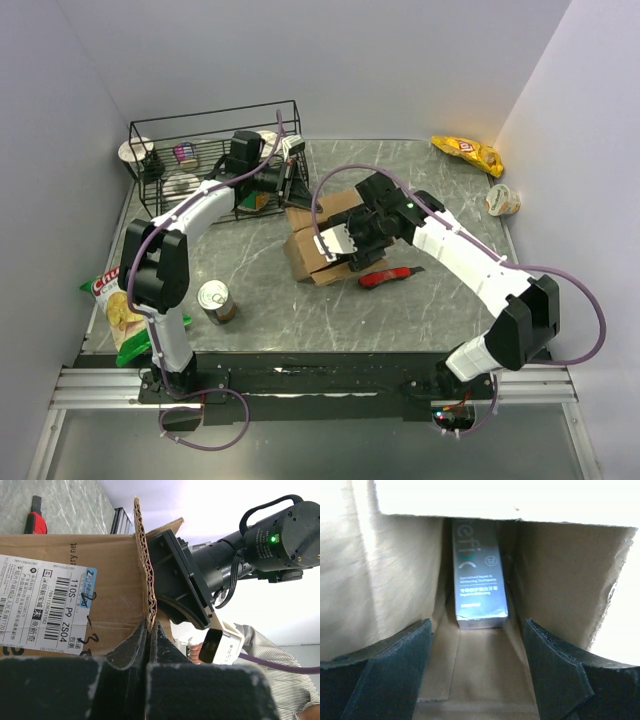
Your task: Unpack the express box
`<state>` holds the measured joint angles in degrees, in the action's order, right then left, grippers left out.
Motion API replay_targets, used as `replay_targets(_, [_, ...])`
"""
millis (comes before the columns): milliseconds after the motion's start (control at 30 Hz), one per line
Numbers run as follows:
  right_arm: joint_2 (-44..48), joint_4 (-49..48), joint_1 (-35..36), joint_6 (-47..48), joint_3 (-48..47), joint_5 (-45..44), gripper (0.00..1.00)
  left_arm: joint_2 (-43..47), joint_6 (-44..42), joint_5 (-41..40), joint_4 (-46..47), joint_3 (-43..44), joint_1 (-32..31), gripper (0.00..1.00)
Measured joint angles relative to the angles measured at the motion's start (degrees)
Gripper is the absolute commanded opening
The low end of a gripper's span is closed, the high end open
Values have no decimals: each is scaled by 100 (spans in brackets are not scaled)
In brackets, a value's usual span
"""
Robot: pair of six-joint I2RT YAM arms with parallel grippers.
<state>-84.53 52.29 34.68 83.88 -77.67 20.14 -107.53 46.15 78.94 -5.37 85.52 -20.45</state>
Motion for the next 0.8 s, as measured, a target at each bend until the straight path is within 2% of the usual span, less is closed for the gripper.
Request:
replay_targets(300, [-654,-166,-22,605,-302,-577,74,-68,-48,92,33,44,48,1])
replay_targets(467, [-903,-225,-24,953,-363,-671,63,-173,-92,337,-59,68,52,1])
replay_targets(567, [-1121,-175,-59,1217,-487,-592,50,-203,-98,420,-118,74,103,1])
replay_targets(700, [-1261,-330,-125,1456,-509,-363,21,-225,-74,463,-116,74,188,1])
replay_targets(800, [-1272,-358,-175,1528,-511,-179,8,-254,-9,501,-83,74,199,1])
